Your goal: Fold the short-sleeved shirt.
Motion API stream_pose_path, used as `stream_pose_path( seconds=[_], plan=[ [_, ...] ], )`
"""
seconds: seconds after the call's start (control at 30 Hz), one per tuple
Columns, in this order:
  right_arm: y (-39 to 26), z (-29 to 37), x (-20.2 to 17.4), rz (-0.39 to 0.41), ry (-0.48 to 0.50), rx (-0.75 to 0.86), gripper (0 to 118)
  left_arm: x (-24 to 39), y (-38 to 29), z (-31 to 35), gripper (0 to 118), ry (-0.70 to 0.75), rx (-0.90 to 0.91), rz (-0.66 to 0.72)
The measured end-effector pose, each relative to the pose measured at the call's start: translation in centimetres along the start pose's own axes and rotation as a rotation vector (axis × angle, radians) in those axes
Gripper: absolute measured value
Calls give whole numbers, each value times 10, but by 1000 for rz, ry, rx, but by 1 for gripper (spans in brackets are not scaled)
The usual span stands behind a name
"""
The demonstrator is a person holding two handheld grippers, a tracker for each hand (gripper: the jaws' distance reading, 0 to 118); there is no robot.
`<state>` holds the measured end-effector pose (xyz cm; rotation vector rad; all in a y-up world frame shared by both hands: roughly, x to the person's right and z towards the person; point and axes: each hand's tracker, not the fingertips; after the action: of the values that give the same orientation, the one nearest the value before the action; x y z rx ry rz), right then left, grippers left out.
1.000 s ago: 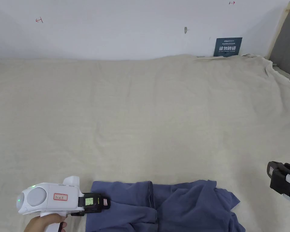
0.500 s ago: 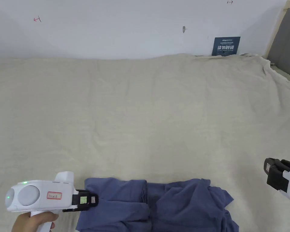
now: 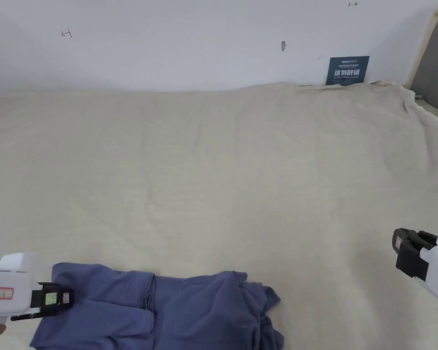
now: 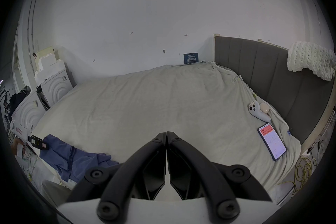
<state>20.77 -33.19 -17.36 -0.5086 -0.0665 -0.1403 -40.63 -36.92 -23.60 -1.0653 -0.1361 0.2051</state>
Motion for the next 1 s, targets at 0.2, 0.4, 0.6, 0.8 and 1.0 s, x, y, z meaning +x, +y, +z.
stream_pose_path(
  seconds=[0.2, 0.4, 0.6, 0.8, 1.0],
  plan=[
    [-2, 0, 3, -4, 7, 0, 0, 62, 15, 10, 7, -42, -25, -59],
    [-4, 5, 11, -12, 1, 4, 0, 144, 31, -9, 7, -211, -71, -188],
    [-6, 10, 22, -23, -14, 11, 0, 216, 28, -64, 7, -256, -154, -329],
    [-9, 13, 31, -25, -34, 11, 0, 278, 5, -115, 7, -236, -223, -431],
    [-10, 21, 32, -34, -46, 11, 0, 304, -17, -153, 8, -185, -263, -446]
  ],
)
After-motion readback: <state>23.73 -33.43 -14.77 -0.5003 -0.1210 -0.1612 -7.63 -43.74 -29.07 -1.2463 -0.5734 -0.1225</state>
